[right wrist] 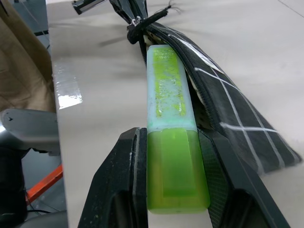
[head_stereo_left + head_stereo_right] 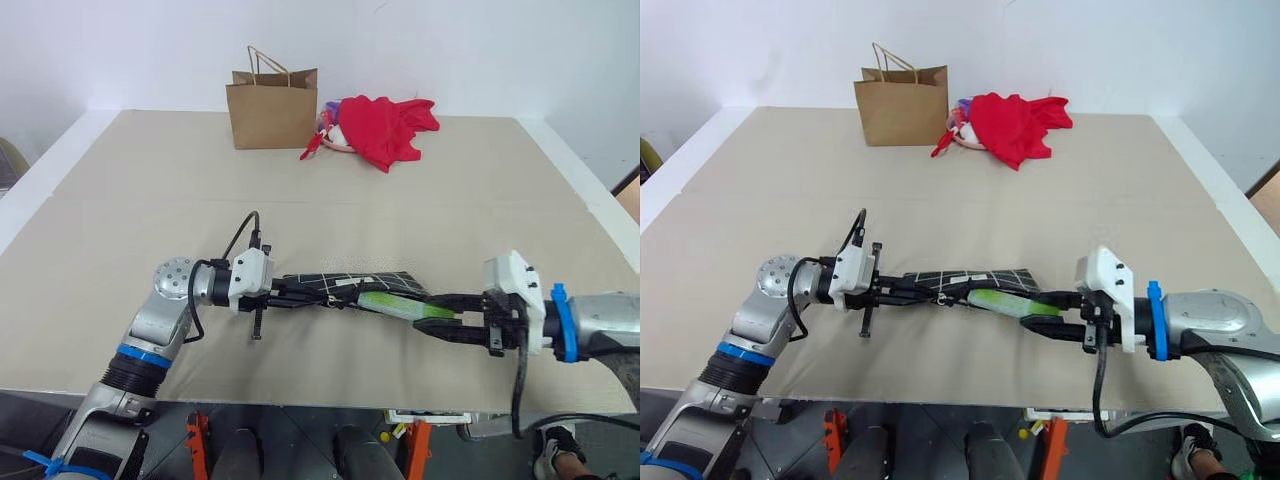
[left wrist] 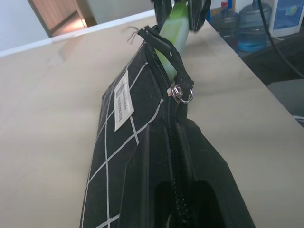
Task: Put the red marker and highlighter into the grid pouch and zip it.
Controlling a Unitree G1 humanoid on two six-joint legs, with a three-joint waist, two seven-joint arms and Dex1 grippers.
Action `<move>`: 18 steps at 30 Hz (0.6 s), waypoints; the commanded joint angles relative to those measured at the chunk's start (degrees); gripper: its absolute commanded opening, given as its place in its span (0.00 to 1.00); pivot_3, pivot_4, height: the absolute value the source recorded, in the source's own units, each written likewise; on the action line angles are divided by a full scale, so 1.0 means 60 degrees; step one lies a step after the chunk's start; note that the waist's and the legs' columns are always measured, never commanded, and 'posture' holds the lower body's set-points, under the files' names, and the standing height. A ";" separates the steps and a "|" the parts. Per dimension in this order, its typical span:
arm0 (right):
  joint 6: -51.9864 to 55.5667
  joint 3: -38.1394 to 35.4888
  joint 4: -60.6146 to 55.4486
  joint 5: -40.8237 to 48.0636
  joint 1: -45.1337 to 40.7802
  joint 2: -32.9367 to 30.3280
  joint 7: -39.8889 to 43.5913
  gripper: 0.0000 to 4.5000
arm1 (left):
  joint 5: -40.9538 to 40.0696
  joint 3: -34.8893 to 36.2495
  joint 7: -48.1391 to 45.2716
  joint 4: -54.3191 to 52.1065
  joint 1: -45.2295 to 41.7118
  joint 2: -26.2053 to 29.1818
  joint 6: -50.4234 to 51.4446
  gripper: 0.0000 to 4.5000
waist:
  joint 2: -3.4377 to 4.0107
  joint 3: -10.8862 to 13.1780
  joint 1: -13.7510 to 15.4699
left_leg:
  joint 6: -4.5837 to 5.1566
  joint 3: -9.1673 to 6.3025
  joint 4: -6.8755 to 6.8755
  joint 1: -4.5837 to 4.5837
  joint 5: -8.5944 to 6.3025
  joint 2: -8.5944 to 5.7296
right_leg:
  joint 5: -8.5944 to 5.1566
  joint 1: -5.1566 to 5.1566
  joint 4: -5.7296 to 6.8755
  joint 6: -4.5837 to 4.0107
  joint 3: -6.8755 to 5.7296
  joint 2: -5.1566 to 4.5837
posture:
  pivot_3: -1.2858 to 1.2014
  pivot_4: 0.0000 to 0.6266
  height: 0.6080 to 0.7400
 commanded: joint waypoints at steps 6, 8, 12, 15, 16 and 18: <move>-0.0061 0.0563 0.0224 -0.0089 -0.1000 0.0429 -0.0116 0.47 | -0.0116 0.0047 0.0134 -0.0398 -0.0023 -0.0028 0.0017 0.00 | 0.0001 0.0001 0.0013 | 0.0000 0.0000 -0.0003 -0.0002 0.0000 0.0000 | 0.0000 0.0000 0.0000 0.0002 -0.0001 0.0000 | 0.52 0.24 1.00; -0.0403 0.0649 0.0203 -0.0297 -0.1067 0.0422 0.0044 0.64 | -0.0125 0.0049 0.0172 -0.0442 0.0009 -0.0006 0.0044 0.00 | 0.0000 0.0001 0.0014 | 0.0000 0.0000 -0.0003 -0.0002 0.0000 0.0000 | 0.0000 0.0000 0.0000 0.0003 -0.0001 0.0000 | 0.52 0.24 1.00; -0.1882 0.0313 -0.0678 -0.0419 -0.0396 0.0424 0.0966 0.98 | -0.0124 0.0124 0.0224 -0.0478 0.0057 0.0117 0.0097 0.00 | 0.0001 0.0002 0.0016 | 0.0000 0.0000 -0.0004 -0.0003 0.0000 0.0000 | -0.0001 -0.0001 0.0000 0.0004 -0.0001 0.0000 | 0.52 0.24 1.00; -0.2845 0.0397 -0.1165 -0.0659 -0.0075 0.0759 0.1018 0.98 | -0.0104 0.0171 0.0233 -0.0358 -0.0018 0.0160 0.0058 0.00 | 0.0002 0.0002 0.0014 | 0.0001 -0.0001 -0.0010 -0.0001 -0.0001 0.0001 | -0.0004 -0.0001 0.0000 0.0005 -0.0005 0.0001 | 0.52 0.24 1.00; -0.2979 0.0477 -0.1194 -0.0705 -0.0135 0.0900 0.0921 0.98 | -0.0101 0.0174 0.0236 -0.0332 -0.0038 0.0159 0.0048 0.00 | -0.0003 0.0003 0.0018 | 0.0001 -0.0001 -0.0010 -0.0002 -0.0001 0.0001 | -0.0004 -0.0001 0.0000 0.0005 -0.0004 0.0000 | 0.52 0.24 1.00; -0.3451 0.0864 -0.0970 -0.1148 -0.0607 0.1417 0.0463 0.98 | -0.0103 0.0155 0.0229 -0.0311 -0.0058 0.0146 0.0020 0.00 | 0.0000 0.0004 0.0006 | 0.0000 -0.0004 -0.0007 0.0000 -0.0001 0.0003 | -0.0003 0.0000 0.0000 0.0006 -0.0008 0.0003 | 0.52 0.24 1.00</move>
